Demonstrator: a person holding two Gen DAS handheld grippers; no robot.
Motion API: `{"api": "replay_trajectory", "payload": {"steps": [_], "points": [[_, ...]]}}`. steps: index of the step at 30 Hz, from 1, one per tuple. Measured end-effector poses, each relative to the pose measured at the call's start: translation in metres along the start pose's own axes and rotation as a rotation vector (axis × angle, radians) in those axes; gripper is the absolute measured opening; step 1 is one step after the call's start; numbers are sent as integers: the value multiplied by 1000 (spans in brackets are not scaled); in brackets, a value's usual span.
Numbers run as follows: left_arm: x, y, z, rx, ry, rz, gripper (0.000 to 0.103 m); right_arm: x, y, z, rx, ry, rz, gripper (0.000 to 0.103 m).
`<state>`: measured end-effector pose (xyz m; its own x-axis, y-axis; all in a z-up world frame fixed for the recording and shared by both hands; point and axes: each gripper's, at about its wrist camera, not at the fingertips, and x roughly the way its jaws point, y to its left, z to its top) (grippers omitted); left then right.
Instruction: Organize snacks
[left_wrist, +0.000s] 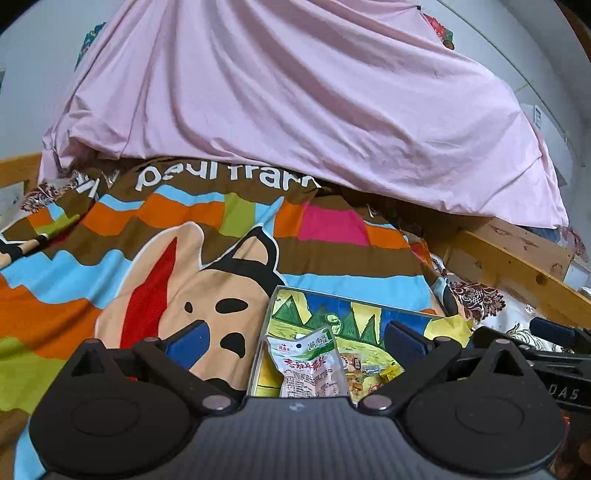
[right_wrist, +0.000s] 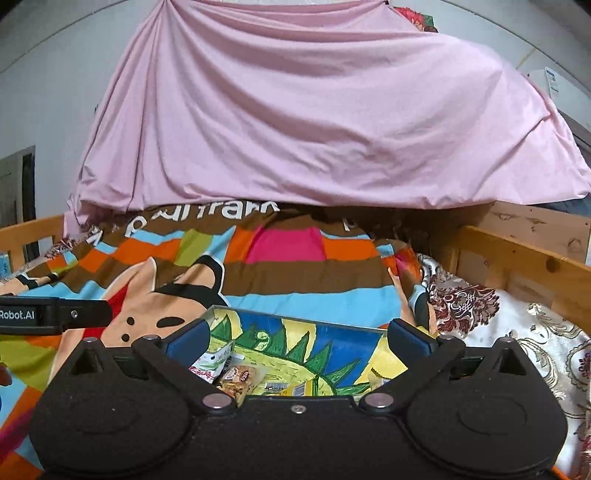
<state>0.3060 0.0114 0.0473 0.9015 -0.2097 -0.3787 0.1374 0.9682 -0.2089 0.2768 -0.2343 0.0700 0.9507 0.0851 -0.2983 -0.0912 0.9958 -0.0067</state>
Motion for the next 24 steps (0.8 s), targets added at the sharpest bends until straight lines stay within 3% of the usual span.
{"api": "replay_trajectory", "payload": {"steps": [24], "points": [[-100, -40, -2, 40, -90, 56, 103, -117, -22, 7, 11, -145, -25, 102]]}}
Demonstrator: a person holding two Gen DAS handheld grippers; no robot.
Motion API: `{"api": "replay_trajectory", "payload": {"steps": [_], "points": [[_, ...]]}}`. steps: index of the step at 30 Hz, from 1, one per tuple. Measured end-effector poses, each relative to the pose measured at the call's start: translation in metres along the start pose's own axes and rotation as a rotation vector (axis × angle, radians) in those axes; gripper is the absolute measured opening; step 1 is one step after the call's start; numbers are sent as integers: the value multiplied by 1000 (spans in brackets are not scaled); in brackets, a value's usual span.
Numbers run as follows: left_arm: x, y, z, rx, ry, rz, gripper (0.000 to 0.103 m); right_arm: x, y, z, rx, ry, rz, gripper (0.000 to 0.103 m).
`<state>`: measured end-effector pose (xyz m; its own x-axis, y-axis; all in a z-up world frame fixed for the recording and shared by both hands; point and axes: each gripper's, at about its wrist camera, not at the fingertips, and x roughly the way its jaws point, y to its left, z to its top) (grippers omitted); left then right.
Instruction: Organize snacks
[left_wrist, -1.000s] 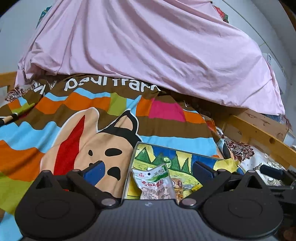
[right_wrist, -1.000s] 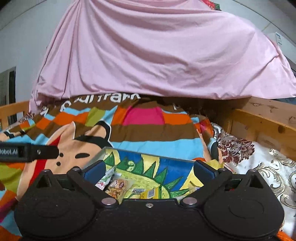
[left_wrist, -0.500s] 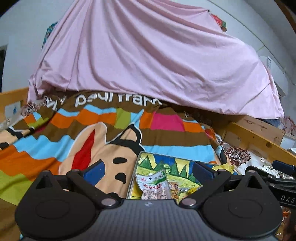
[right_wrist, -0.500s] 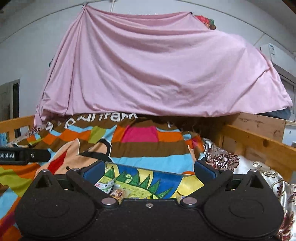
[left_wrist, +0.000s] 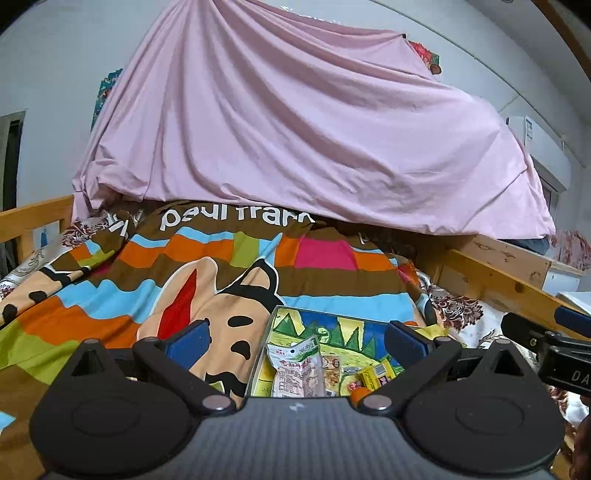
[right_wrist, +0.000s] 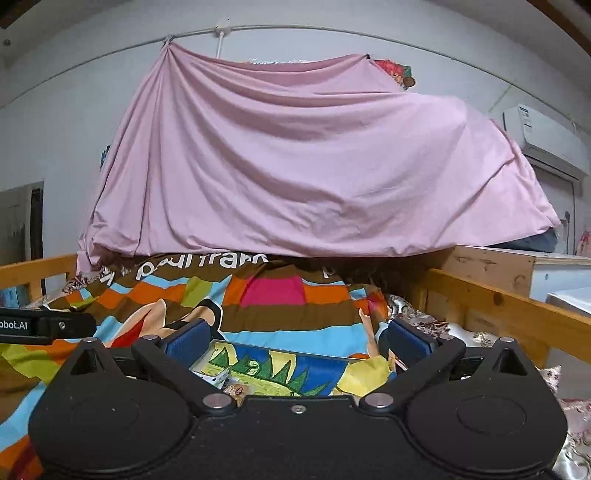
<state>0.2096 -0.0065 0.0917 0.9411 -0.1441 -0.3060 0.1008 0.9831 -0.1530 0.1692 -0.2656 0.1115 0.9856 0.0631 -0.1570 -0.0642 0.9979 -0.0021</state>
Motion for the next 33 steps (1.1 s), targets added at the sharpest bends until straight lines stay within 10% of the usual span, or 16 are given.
{"api": "replay_trajectory", "payload": {"steps": [33], "points": [[-86, -31, -58, 91, 63, 57, 103, -92, -4, -29, -1, 97, -22, 102]]}}
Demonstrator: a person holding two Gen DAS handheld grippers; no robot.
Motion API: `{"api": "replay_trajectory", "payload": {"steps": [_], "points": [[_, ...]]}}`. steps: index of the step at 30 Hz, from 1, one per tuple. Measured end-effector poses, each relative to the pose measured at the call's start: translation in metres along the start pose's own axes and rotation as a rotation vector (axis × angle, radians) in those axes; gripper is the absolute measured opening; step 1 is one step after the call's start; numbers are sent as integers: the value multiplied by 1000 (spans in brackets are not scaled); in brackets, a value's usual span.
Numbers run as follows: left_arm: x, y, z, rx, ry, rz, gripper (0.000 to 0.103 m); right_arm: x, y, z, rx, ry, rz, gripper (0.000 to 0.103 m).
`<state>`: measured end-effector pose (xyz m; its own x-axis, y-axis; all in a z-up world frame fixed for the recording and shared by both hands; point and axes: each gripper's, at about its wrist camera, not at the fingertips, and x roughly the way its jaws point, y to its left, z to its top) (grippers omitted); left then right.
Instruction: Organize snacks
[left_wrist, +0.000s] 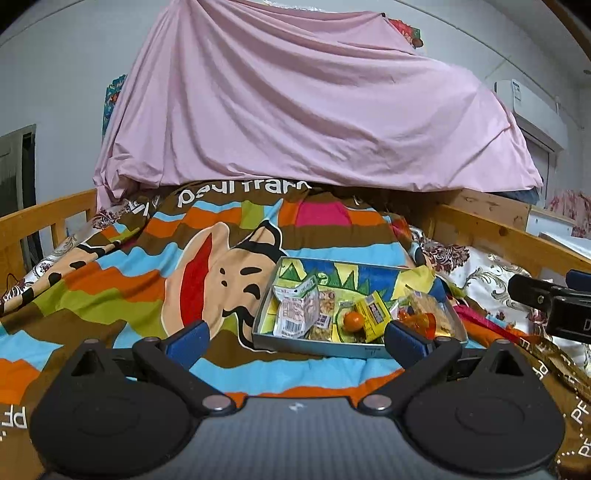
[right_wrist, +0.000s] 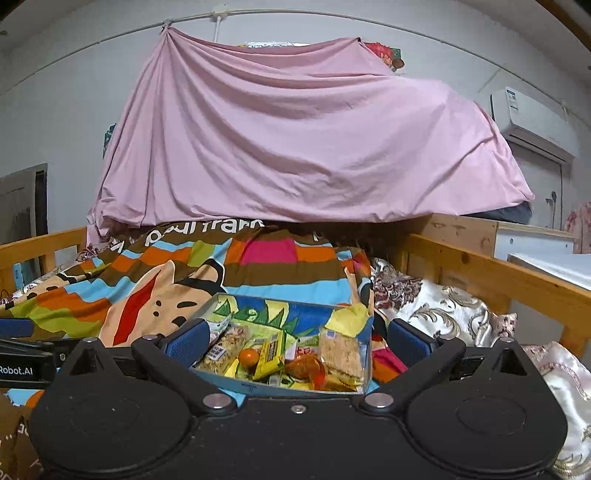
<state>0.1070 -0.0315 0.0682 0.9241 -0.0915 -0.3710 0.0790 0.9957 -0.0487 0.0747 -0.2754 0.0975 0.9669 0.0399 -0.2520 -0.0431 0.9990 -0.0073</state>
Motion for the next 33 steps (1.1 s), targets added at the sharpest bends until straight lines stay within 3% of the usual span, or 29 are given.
{"api": "replay_trajectory", "payload": {"steps": [19, 33], "points": [[-19, -4, -24, -2, 54, -5, 103, -25, 0, -23, 24, 95, -55, 102], [-20, -1, -37, -13, 91, 5, 103, -24, 4, -40, 11, 167, -43, 102]]}}
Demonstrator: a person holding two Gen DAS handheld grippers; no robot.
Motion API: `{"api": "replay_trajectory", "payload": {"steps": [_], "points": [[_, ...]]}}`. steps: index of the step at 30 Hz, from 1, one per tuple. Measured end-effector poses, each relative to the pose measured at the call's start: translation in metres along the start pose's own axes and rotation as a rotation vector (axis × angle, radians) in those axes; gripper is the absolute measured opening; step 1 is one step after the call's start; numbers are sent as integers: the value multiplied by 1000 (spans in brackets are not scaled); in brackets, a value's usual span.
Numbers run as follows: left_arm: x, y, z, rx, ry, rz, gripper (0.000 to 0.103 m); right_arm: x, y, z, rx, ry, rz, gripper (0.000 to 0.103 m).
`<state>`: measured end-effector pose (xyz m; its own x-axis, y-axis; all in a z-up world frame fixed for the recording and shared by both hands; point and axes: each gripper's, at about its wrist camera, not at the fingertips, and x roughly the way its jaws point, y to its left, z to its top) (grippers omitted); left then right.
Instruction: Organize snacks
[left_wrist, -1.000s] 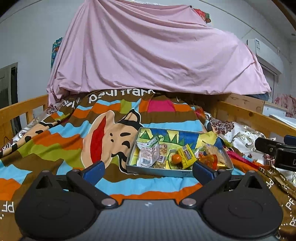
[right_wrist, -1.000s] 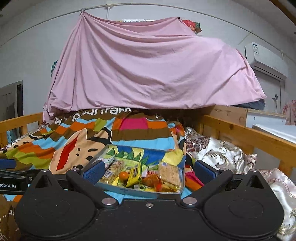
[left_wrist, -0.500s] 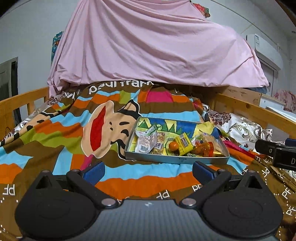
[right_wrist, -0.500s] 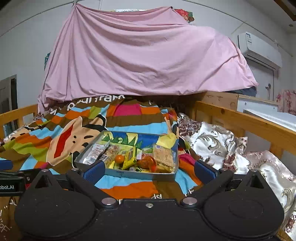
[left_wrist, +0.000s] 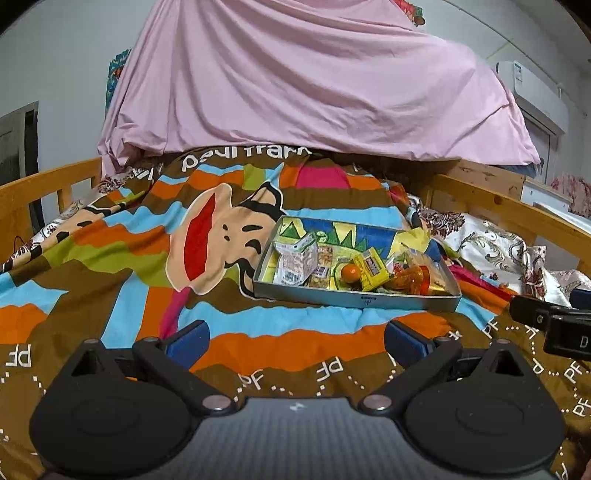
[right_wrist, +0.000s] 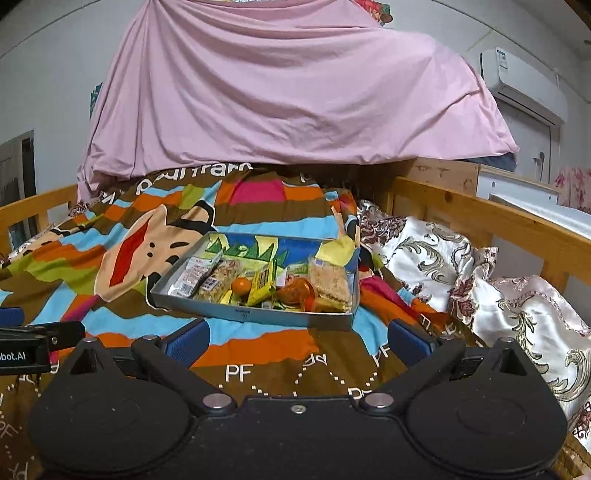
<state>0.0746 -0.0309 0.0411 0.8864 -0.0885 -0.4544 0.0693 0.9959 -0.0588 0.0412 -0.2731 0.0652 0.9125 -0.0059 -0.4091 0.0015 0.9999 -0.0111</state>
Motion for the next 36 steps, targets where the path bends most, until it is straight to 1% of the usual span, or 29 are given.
{"api": "replay_trajectory", "payload": {"steps": [6, 9, 15, 18, 20, 29, 36], "points": [[1, -1, -9, 16, 24, 6, 103, 3, -2, -9, 6, 34, 10, 102], [2, -2, -12, 23, 28, 11, 103, 3, -5, -13, 26, 35, 10, 102], [3, -3, -17, 4, 25, 3, 103, 7, -8, -16, 42, 57, 10, 102], [3, -2, -19, -2, 20, 4, 103, 7, -8, -18, 43, 60, 26, 102], [3, -2, -20, -9, 19, 4, 103, 6, -7, -18, 36, 58, 45, 102], [1, -3, -24, -13, 21, -2, 103, 5, 0, -20, -2, 63, 68, 102], [1, 2, -23, -53, 30, -18, 103, 7, -2, -22, 3, 78, 61, 102]]}}
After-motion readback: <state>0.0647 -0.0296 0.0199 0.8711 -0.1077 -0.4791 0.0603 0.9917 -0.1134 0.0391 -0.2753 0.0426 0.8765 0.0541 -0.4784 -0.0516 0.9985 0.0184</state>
